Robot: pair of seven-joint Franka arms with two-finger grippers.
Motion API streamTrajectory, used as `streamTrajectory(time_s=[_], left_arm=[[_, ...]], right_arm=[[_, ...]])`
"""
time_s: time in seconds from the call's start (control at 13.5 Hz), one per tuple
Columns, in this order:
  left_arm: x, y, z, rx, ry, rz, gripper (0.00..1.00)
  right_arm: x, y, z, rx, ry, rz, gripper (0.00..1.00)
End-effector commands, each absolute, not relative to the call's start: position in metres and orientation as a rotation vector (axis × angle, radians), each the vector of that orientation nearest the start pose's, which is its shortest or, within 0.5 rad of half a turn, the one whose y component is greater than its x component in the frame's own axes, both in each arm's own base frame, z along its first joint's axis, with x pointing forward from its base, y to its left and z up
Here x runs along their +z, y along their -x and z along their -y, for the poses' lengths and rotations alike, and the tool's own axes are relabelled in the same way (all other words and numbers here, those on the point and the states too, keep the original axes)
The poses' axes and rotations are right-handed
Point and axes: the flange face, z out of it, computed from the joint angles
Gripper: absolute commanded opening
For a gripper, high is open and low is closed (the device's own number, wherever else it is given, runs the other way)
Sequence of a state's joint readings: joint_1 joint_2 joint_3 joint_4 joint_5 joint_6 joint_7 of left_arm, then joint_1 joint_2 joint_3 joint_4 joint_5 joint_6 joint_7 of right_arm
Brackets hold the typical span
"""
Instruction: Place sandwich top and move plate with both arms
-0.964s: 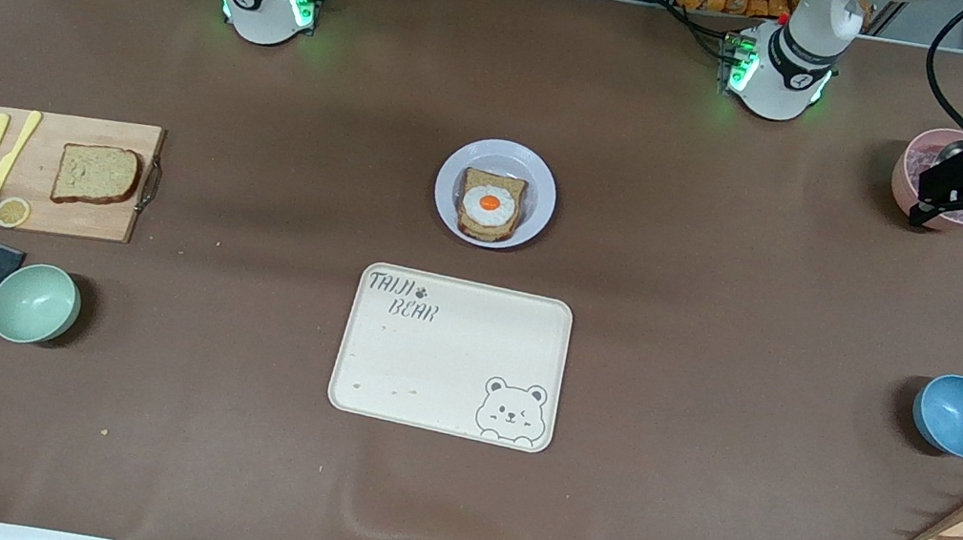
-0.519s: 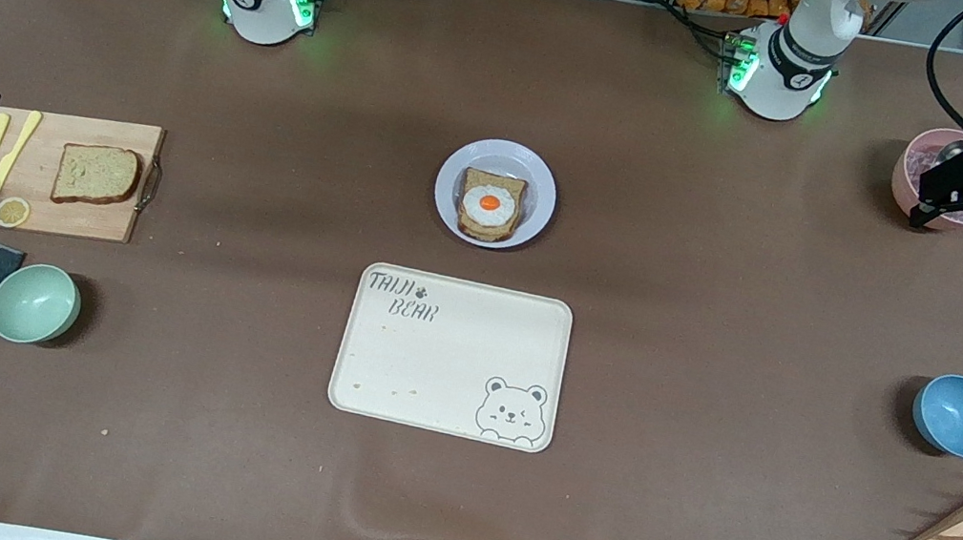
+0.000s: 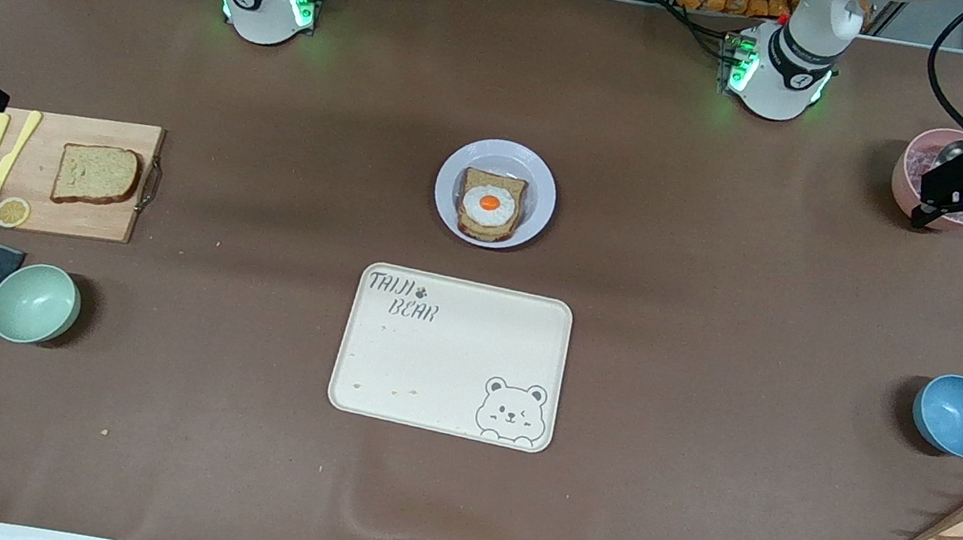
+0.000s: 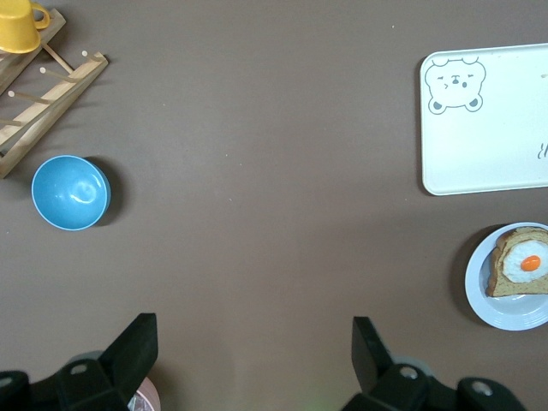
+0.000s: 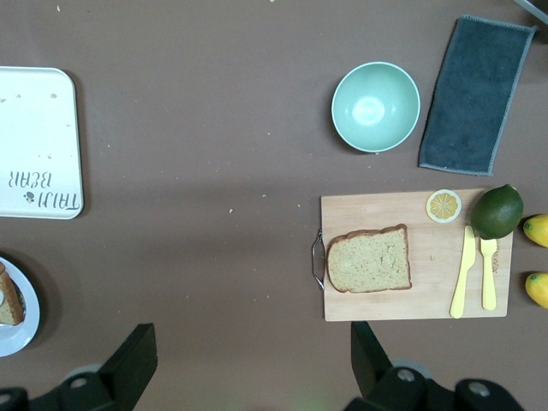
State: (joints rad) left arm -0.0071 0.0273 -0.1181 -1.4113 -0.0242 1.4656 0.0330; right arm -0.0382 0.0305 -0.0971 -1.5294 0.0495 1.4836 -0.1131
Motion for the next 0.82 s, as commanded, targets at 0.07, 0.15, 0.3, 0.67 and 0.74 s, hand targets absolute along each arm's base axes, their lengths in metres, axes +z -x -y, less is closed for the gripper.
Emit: streamTrajectory(time_s=[0.07, 0.15, 0.3, 0.67, 0.74], left_arm=[[0.682, -0.546, 0.069, -0.066, 3.174, -0.247, 1.00], [0.682, -0.546, 0.069, -0.066, 3.173, -0.246, 1.00], [0.682, -0.546, 0.068, -0.066, 3.174, -0.247, 1.00], [0.682, -0.546, 0.069, -0.066, 3.175, -0.252, 1.00], [0.681, -0.546, 0.069, -0.063, 3.175, -0.252, 1.00]], right_arm=[[0.615, -0.550, 0.081, 0.142, 3.073, -0.087, 1.00], [0.613, -0.548, 0.085, 0.156, 3.067, -0.091, 1.00], [0.611, -0.547, 0.085, 0.173, 3.065, -0.098, 1.00], [0.584, -0.549, 0.097, 0.245, 3.050, -0.122, 1.00], [0.576, -0.551, 0.102, 0.264, 3.044, -0.134, 1.00]])
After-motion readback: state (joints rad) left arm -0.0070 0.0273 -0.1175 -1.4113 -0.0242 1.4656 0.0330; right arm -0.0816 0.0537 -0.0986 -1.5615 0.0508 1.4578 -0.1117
